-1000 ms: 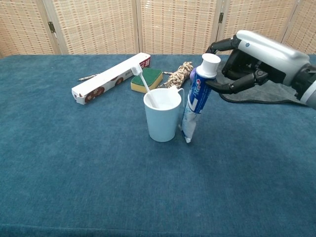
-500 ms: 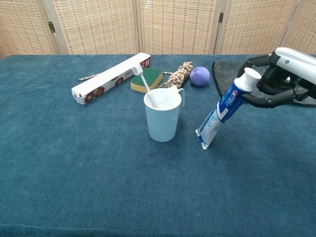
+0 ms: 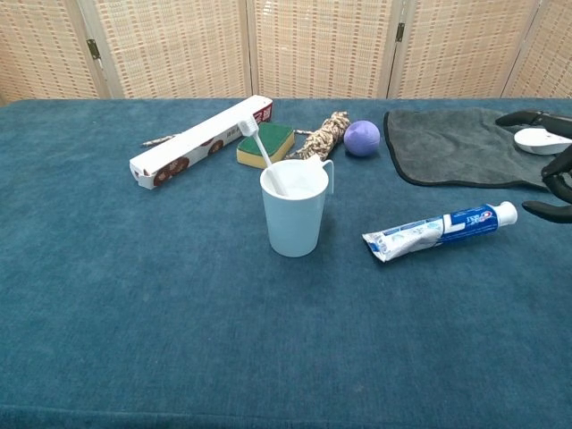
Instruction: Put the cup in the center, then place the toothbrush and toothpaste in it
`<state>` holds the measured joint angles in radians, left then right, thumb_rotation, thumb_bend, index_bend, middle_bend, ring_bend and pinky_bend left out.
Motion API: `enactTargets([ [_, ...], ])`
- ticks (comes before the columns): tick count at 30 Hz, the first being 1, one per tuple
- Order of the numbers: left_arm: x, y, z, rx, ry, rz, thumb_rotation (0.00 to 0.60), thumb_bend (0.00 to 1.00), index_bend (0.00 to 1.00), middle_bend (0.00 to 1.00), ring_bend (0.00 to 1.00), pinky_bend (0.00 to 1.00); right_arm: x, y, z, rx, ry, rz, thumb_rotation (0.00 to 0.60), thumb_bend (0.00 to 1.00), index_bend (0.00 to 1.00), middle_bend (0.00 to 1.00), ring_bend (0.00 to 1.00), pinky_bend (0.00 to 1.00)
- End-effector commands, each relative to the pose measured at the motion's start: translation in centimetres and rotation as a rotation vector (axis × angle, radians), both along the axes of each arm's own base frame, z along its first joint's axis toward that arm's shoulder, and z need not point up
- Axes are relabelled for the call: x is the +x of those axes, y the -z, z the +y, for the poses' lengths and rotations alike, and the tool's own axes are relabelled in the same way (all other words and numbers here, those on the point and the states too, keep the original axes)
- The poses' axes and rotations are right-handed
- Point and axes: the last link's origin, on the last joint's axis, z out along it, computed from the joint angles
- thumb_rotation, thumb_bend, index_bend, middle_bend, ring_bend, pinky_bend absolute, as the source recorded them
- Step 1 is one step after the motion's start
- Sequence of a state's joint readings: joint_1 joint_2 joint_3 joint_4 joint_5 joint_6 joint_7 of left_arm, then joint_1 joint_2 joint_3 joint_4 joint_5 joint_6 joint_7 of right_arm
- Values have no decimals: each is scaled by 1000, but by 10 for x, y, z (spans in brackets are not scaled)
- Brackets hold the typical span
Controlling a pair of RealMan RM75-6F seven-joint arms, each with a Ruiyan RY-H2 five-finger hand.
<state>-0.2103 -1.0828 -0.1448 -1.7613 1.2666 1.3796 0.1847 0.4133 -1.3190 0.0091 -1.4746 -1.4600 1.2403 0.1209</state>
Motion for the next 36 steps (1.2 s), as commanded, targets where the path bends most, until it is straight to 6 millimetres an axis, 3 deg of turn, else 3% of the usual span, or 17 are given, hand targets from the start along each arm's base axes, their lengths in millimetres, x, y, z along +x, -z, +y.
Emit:
enactTargets([
  [1, 2, 1, 1, -1, 5, 0, 600, 215, 116, 45, 56, 371, -2, -7, 2, -5, 9, 29, 600, 243, 0, 769, 1000, 1000],
  [4, 3, 1, 1, 1, 6, -2, 600, 215, 116, 45, 55, 371, 3, -9, -1, 12, 1, 63, 600, 244, 24, 786, 1000, 1000],
  [9, 5, 2, 0, 1, 8, -7, 600, 215, 116, 45, 55, 371, 21, 2, -17, 103, -40, 179, 600, 244, 174, 808, 1000, 1000],
  [23, -4, -1, -4, 7, -15, -15, 600, 215, 116, 45, 55, 371, 69, 67, -59, 251, -145, 349, 600, 247, 276, 824, 1000, 1000],
  [36, -11, -3, -6, 4, -30, -43, 600, 214, 116, 44, 55, 371, 74, 91, -65, 292, -140, 399, 600, 259, 335, 839, 1000, 1000],
])
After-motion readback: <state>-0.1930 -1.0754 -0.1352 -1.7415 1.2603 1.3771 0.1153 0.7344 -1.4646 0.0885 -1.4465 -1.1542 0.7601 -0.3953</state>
